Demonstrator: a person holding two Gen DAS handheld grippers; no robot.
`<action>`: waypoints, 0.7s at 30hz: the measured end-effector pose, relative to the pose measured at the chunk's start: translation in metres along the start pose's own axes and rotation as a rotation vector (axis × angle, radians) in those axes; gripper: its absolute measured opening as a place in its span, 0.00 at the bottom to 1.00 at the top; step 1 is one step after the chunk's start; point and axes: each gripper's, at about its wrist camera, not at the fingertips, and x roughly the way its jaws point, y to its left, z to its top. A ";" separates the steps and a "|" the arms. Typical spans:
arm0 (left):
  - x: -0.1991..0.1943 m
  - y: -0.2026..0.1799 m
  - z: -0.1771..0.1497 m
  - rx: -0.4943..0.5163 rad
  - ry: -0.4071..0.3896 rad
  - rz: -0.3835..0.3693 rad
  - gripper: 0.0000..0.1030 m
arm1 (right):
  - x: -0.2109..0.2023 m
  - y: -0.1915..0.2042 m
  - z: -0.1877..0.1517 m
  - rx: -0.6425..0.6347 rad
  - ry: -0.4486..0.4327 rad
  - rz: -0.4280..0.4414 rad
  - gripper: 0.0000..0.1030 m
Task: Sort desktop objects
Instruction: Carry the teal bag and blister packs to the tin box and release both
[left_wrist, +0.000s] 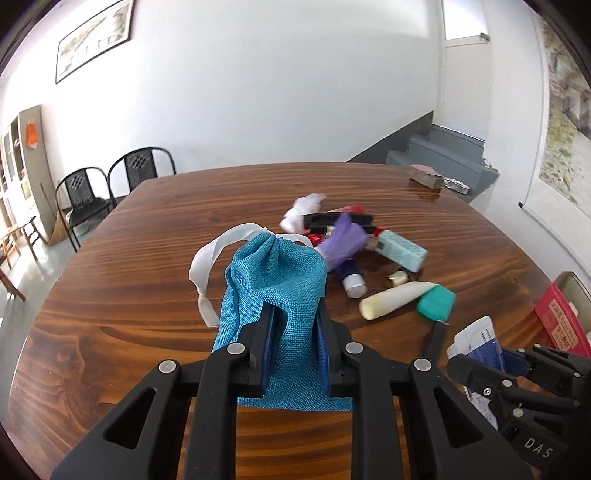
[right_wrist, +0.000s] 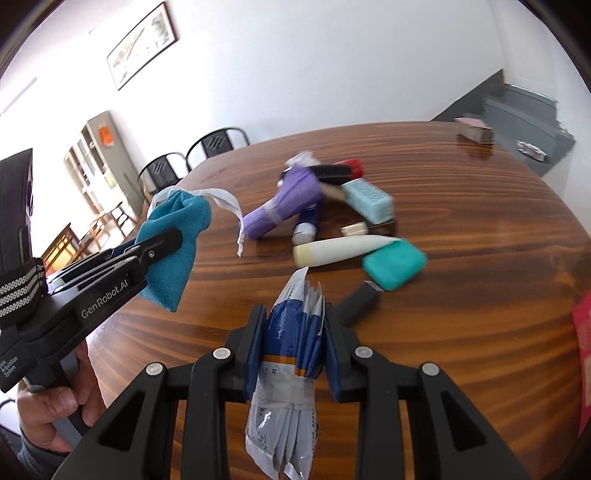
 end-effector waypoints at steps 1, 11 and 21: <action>-0.001 -0.003 0.001 0.004 -0.002 -0.007 0.21 | -0.008 -0.005 -0.001 0.011 -0.009 -0.008 0.31; -0.011 -0.070 0.003 0.087 -0.007 -0.089 0.21 | -0.081 -0.070 -0.009 0.134 -0.130 -0.093 0.31; -0.022 -0.168 0.005 0.217 -0.007 -0.225 0.21 | -0.166 -0.140 -0.029 0.254 -0.264 -0.243 0.31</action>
